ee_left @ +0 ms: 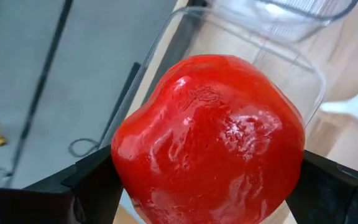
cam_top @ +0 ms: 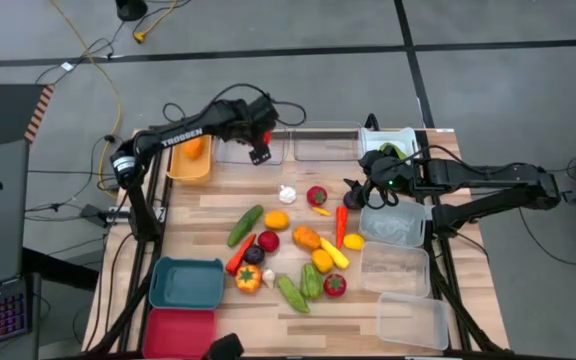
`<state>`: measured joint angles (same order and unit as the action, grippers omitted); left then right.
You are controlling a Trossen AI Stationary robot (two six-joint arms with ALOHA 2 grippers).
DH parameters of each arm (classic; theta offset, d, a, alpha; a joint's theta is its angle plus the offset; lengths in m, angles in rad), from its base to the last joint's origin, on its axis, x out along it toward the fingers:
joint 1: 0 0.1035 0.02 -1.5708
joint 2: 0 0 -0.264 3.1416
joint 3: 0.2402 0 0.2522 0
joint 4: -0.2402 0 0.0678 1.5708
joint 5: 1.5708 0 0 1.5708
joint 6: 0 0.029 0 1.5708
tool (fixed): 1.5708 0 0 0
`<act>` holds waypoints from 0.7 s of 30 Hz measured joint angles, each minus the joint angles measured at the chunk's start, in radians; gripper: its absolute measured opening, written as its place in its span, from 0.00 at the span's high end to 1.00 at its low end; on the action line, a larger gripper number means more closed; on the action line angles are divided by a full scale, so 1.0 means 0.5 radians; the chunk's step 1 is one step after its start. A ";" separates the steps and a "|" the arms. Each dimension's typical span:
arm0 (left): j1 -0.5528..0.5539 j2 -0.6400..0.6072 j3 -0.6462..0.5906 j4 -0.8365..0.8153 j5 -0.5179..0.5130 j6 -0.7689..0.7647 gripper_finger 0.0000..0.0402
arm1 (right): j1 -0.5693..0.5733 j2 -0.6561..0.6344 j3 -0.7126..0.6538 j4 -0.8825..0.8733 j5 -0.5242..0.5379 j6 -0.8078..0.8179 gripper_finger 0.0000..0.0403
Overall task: Sort produce into baskets
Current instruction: Put the red tomato into the left transparent bin
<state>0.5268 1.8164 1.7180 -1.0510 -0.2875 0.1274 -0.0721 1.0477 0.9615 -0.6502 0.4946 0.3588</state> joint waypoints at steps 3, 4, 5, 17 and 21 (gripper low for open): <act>0.038 0.000 0.000 0.041 0.073 -0.015 0.13 | 0.000 0.000 0.000 0.000 0.000 0.000 0.09; 0.045 0.000 0.000 0.056 0.079 -0.032 0.13 | 0.000 0.000 0.000 0.000 0.000 0.000 0.09; 0.050 0.000 0.000 0.067 0.075 -0.054 0.13 | 0.000 0.000 0.000 0.000 0.000 0.000 0.09; 0.052 0.000 -0.001 0.096 -0.024 -0.084 0.09 | 0.000 0.000 0.000 0.000 0.000 0.000 0.09; 0.052 0.001 -0.001 0.095 -0.024 -0.084 0.09 | 0.000 0.000 0.000 0.000 0.000 0.000 0.09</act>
<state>0.5526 1.8168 1.7176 -1.0035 -0.2993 0.0853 -0.0719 1.0475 0.9615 -0.6502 0.4946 0.3588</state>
